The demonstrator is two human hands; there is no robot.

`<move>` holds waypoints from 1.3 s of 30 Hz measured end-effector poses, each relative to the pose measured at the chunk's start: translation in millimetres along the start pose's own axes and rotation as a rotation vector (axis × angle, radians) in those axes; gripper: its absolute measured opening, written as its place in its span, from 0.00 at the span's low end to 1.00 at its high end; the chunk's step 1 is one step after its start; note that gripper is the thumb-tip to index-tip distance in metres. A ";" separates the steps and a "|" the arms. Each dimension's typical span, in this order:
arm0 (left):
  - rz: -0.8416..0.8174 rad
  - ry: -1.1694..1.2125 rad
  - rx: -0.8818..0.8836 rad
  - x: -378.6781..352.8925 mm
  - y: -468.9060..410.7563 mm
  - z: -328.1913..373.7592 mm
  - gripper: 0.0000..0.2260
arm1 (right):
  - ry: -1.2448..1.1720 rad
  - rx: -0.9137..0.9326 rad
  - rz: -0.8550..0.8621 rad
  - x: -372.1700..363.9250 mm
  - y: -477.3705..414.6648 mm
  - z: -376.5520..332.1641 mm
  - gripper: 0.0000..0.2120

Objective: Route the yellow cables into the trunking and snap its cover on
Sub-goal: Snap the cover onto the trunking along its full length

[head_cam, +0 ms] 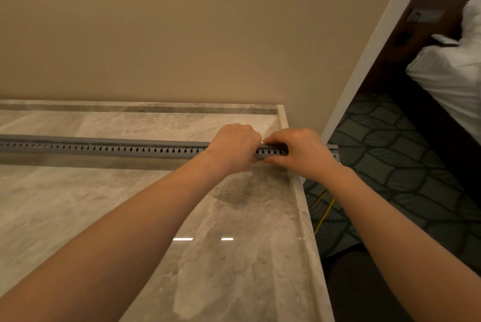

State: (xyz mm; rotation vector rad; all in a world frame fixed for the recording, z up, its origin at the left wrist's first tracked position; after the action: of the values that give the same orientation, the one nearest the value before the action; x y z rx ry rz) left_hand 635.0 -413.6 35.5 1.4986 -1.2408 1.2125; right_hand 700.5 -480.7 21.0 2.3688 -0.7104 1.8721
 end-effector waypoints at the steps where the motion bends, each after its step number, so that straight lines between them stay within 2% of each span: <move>1: 0.001 0.004 -0.002 0.2 0.1 0.0 0.13 | 0.002 -0.009 -0.001 0.9 3.1 2.7 0.14; 11: -0.026 0.046 -0.003 -3.0 -1.1 -3.1 0.12 | 0.187 -0.042 -0.057 23.9 21.9 36.0 0.18; 19: -0.001 0.045 -0.028 -7.5 -3.4 -6.3 0.13 | 0.285 0.020 -0.143 24.7 9.7 31.6 0.17; 27: 0.056 0.013 -0.060 -7.6 -6.6 -4.3 0.12 | 0.234 -0.001 -0.118 25.7 9.3 34.8 0.18; 33: 0.145 0.098 -0.022 -8.4 -12.9 7.4 0.22 | 0.198 -0.022 -0.094 27.2 10.1 36.3 0.17; 39: 0.245 0.062 -0.011 -17.2 -17.0 17.2 0.23 | 0.127 -0.027 -0.015 24.0 13.8 43.9 0.17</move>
State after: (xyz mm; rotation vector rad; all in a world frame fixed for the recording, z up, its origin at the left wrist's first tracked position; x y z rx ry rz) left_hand 653.7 -424.0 15.1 1.3187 -1.4171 1.3972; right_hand 739.4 -514.2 28.1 2.2094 -0.6994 1.9721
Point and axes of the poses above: each hand's wrist, its own y-axis away from the middle knuckle, its own x-axis out of the back of the hand, z = x × y, the point moved 7 cm from there along -y, towards the middle knuckle, and after that the axes turned 4 degrees about z, right-handed, at the moved point
